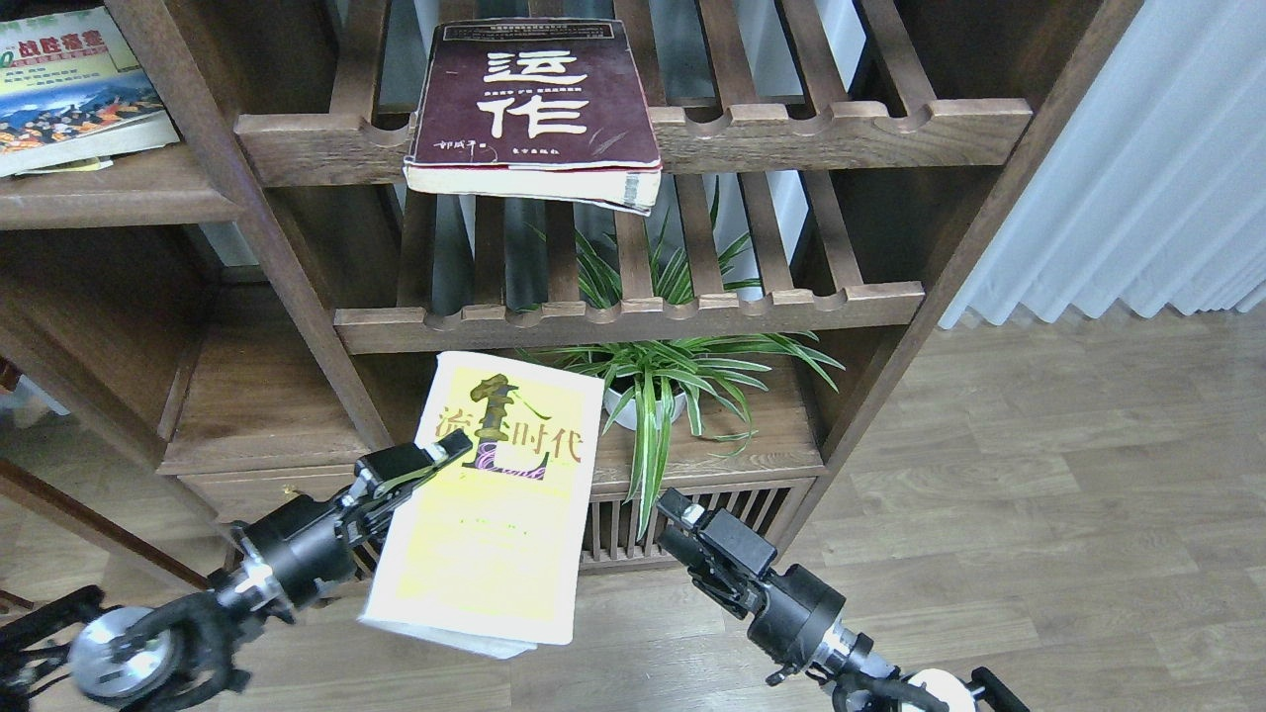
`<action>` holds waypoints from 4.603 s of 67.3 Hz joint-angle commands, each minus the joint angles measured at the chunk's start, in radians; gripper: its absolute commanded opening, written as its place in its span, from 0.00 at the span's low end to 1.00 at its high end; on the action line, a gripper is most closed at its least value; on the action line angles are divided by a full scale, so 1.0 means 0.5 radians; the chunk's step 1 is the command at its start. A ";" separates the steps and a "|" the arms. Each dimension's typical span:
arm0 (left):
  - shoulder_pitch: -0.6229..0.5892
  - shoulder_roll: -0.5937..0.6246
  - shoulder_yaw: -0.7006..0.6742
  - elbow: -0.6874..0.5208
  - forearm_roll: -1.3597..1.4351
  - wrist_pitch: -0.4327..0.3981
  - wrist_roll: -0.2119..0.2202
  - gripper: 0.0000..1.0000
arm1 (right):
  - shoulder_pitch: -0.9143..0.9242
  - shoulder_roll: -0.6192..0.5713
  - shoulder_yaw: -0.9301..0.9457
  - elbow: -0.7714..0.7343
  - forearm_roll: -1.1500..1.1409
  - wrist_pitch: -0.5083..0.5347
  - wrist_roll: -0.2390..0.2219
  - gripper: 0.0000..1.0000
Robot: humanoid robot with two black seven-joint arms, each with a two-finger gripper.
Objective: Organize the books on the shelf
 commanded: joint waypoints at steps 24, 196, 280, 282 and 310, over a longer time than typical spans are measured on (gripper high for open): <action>0.030 1.190 -0.362 -0.164 0.031 0.000 0.039 0.01 | 0.113 0.000 -0.012 -0.207 0.001 0.000 0.000 1.00; -1.921 0.942 -0.166 1.109 0.046 0.000 0.534 0.01 | -0.004 0.000 -0.006 -0.164 -0.002 0.000 0.000 1.00; -2.001 0.669 -0.147 1.459 0.282 0.000 0.534 0.72 | -0.047 0.000 -0.003 -0.176 0.004 0.000 0.000 1.00; -2.004 0.669 -0.147 1.450 0.282 0.000 0.534 0.77 | -0.047 0.000 -0.003 -0.176 0.004 0.000 0.000 1.00; -2.016 0.675 -0.135 1.143 0.374 0.000 0.534 0.92 | -0.059 0.000 -0.006 -0.176 0.004 0.000 0.000 1.00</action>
